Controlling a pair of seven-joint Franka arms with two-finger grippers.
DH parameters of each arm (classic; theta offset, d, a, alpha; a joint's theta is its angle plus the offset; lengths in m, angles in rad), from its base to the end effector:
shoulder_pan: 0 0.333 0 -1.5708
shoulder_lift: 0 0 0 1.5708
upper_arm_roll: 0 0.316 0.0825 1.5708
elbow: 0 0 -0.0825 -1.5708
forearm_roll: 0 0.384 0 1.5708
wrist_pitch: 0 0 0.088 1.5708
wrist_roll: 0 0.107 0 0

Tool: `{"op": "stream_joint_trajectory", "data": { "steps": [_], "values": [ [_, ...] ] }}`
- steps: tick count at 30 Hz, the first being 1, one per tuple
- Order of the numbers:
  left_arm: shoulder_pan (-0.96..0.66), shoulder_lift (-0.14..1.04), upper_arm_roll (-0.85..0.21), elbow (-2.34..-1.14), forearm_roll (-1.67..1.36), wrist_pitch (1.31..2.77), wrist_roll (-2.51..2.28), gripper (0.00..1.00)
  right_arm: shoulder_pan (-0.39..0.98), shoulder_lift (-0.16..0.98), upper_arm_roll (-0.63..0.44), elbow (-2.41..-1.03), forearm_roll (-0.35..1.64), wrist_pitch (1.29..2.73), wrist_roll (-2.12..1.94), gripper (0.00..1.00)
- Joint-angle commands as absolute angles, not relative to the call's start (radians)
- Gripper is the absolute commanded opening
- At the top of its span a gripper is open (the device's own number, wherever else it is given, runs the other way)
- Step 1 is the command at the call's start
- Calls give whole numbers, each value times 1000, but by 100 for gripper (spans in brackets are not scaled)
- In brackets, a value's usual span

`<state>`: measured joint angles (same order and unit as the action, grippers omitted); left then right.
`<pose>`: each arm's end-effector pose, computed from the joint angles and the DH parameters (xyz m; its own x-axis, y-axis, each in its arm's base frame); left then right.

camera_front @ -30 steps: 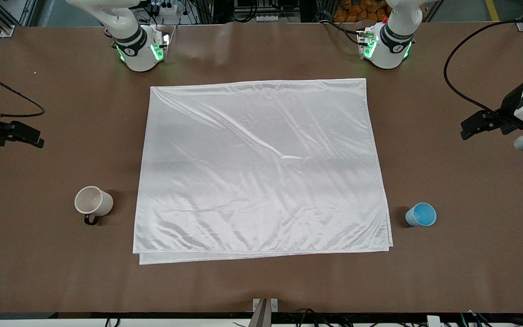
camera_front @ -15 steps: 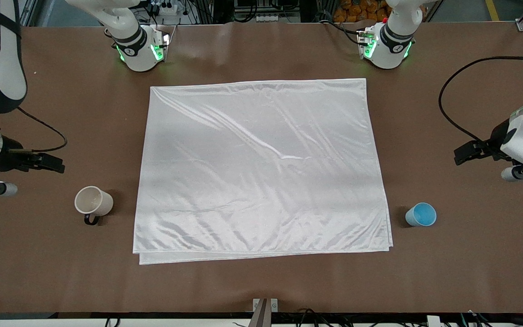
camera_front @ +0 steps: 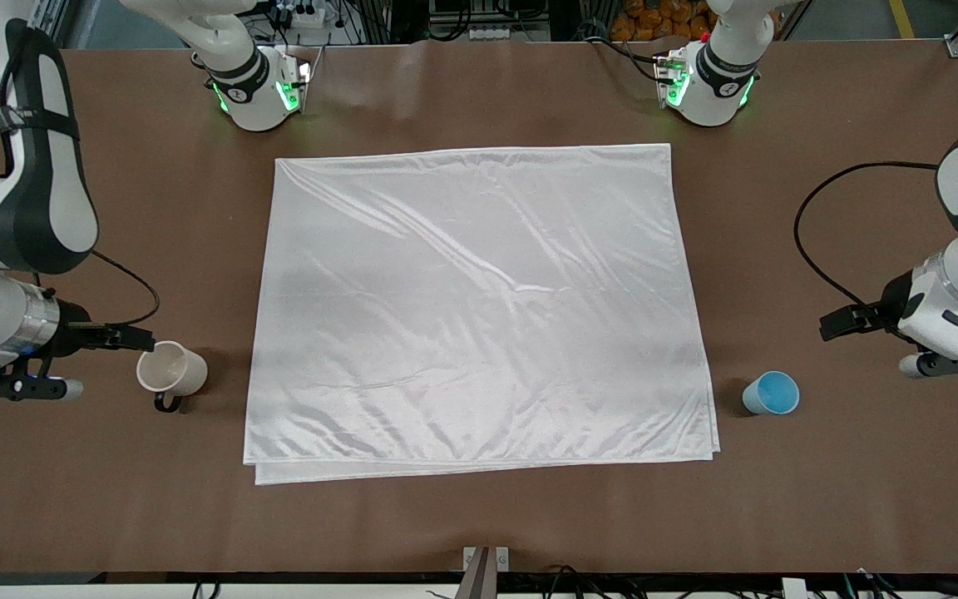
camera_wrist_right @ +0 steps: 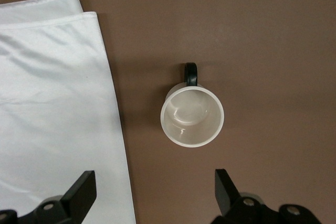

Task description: Place blue cup into white mug on cloth

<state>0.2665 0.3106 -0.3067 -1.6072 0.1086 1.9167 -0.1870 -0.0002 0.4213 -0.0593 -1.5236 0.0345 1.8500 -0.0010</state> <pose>0.6510 0.0020 0.4566 0.9921 0.1247 0.0157 0.1248 -0.9922 -0.0075 0.6688 -0.0318 0.4096 0.9935 -0.0648 -0.0940 -0.0659 -0.9978 -0.0080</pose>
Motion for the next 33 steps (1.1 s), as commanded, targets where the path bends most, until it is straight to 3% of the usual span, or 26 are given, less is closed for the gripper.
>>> {"op": "stream_joint_trajectory", "data": {
  "steps": [1, 33],
  "values": [
    [273, 342, -311, -1592, 132, 1945, -181, 100, -26, 472, -61, -1506, 55, 1877, -6, 100],
    [272, 538, -308, -1623, 216, 2183, -236, 100, -60, 624, -61, -1511, 57, 2062, -57, 100]
  ]
}}
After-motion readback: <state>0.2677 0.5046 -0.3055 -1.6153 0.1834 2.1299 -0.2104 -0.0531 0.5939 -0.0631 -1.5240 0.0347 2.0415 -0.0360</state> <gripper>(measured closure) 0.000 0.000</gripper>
